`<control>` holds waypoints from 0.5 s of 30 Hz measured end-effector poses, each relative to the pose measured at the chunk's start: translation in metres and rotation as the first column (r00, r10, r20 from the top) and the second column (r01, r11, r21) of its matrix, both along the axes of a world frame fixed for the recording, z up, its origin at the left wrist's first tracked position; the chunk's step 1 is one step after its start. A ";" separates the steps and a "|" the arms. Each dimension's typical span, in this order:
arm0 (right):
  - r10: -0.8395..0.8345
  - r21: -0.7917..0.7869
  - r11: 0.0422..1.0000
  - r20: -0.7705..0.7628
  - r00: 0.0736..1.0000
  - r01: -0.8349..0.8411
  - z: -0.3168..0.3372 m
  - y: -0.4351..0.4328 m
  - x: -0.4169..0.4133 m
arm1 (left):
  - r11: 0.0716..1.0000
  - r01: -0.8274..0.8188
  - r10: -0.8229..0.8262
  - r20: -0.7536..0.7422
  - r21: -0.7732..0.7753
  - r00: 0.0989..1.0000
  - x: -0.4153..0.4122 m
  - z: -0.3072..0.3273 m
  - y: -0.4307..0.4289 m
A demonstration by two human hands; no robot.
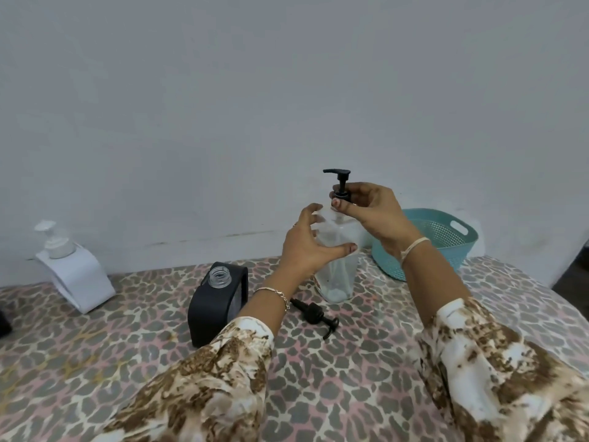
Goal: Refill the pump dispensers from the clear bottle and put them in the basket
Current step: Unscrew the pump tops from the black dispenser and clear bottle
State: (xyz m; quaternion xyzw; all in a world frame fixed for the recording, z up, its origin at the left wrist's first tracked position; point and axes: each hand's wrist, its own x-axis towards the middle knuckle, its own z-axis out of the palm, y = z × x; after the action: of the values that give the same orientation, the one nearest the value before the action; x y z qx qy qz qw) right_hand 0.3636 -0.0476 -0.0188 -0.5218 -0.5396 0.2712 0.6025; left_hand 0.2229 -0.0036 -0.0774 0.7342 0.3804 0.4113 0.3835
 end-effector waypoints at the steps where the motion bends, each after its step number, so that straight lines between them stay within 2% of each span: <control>1: 0.006 -0.008 1.000 0.009 1.000 -0.006 0.000 -0.001 0.002 | 1.000 -0.001 0.001 -0.002 0.004 1.000 0.000 0.000 -0.001; 4: -0.119 -0.007 0.993 0.097 0.988 0.121 0.000 -0.001 0.000 | 0.999 -0.013 0.014 -0.007 0.032 1.000 0.001 0.000 -0.004; 7: -0.212 0.014 0.977 0.099 0.972 0.212 -0.003 0.002 -0.007 | 0.999 -0.016 0.017 -0.025 0.043 1.000 0.002 0.000 -0.004; 12: -0.104 -0.035 0.994 0.050 0.993 0.106 0.000 -0.002 -0.007 | 0.999 -0.012 0.013 -0.031 0.038 0.999 0.002 -0.001 -0.004; 15: -0.183 -0.035 0.982 0.082 0.980 0.186 -0.001 -0.003 -0.009 | 0.999 -0.016 0.018 -0.042 0.049 0.999 0.002 -0.001 -0.004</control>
State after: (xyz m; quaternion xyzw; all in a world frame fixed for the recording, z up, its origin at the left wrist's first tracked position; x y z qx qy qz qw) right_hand 0.3544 -0.0506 -0.0199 -0.5926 -0.5062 0.2049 0.5921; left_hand 0.2253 -0.0074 -0.0787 0.7485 0.3844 0.4080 0.3542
